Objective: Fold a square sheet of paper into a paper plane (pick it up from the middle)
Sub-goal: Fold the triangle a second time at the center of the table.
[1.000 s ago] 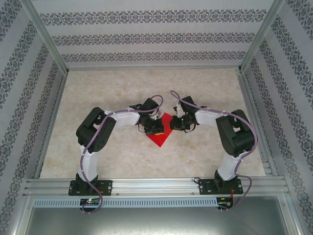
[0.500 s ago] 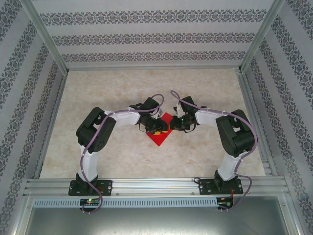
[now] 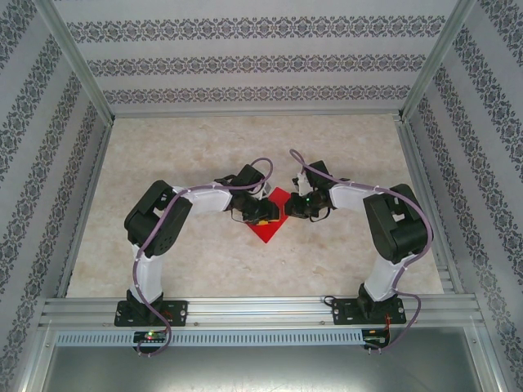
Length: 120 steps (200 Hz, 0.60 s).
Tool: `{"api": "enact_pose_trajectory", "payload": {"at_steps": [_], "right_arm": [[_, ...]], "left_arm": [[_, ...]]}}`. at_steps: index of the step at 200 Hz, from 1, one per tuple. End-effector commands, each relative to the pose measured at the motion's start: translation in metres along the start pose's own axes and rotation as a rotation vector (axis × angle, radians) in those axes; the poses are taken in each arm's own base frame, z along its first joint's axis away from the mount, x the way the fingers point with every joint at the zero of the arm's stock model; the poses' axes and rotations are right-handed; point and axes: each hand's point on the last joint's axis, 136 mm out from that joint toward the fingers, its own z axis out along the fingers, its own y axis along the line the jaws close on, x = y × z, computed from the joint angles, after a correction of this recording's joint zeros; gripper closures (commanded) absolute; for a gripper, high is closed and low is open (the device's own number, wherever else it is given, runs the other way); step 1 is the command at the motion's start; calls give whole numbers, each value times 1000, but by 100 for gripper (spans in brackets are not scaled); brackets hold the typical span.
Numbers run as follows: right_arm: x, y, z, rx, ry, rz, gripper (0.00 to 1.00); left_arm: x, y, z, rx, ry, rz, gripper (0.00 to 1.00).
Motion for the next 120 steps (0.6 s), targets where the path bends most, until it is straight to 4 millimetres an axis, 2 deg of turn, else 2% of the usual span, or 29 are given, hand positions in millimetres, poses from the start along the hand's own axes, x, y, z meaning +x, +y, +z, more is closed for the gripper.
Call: {"api": "enact_pose_trajectory", "payload": {"at_steps": [1,16,64,120], "right_arm": [[-2,12,-10,-52,-20,0,89],[-3,16,-13,-64,-26,-3,89],[2,36,-22,-167,-37,26,89],[12,41,-9,-213,6,66,93]], "left_arm": [[4,5,-3,-31,-15,16,69],[5,7,-3,-40,-12,20,75],[9,13,0,-54,-2,28,81],[11,19,3,-64,9,35,86]]}}
